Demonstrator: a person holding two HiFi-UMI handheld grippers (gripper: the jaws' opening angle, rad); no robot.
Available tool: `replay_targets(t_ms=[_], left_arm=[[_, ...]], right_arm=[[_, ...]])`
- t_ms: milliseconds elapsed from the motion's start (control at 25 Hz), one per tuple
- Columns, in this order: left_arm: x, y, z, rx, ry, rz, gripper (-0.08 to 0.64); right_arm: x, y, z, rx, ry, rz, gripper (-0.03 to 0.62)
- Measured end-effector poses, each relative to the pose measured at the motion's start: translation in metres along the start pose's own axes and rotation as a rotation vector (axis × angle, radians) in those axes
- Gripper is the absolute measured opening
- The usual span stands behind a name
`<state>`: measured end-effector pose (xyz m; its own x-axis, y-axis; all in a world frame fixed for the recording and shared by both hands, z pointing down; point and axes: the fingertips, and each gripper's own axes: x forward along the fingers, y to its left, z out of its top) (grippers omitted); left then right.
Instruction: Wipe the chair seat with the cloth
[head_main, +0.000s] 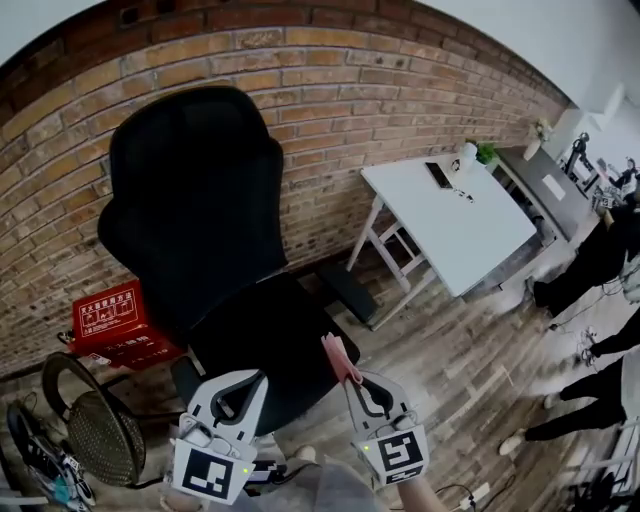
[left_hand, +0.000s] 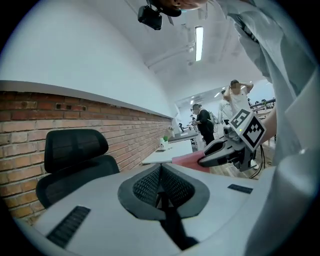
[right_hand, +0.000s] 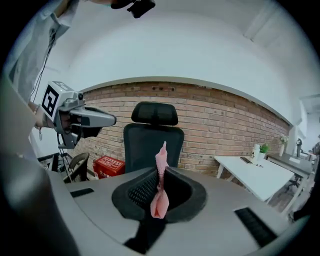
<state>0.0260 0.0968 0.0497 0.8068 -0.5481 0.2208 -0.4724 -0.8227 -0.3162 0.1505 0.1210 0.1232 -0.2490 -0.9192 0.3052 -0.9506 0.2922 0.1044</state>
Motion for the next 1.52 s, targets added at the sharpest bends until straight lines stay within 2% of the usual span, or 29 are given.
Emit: replay_targets(t_ms=[160, 440, 640, 1000, 1520], left_arm=[[-0.001, -0.006, 0.012, -0.012, -0.04, -0.002, 0.018], [-0.004, -0.004, 0.018, -0.017, -0.05, 0.019, 0.018], [-0.002, -0.004, 0.013, -0.005, -0.029, 0.018, 0.018], [0.003, -0.007, 0.01, -0.008, -0.019, 0.009, 0.018], [0.009, -0.007, 0.011, -0.008, -0.015, -0.004, 0.018]], right_arm=[[-0.007, 0.005, 0.017, 0.038, -0.045, 0.013, 0.055], [-0.013, 0.01, 0.025, -0.013, -0.042, 0.004, 0.055], [-0.008, 0.018, 0.027, -0.068, -0.053, 0.029, 0.055], [-0.003, 0.025, 0.028, -0.059, -0.06, 0.067, 0.055], [0.0, 0.024, 0.03, -0.07, -0.05, 0.074, 0.055]])
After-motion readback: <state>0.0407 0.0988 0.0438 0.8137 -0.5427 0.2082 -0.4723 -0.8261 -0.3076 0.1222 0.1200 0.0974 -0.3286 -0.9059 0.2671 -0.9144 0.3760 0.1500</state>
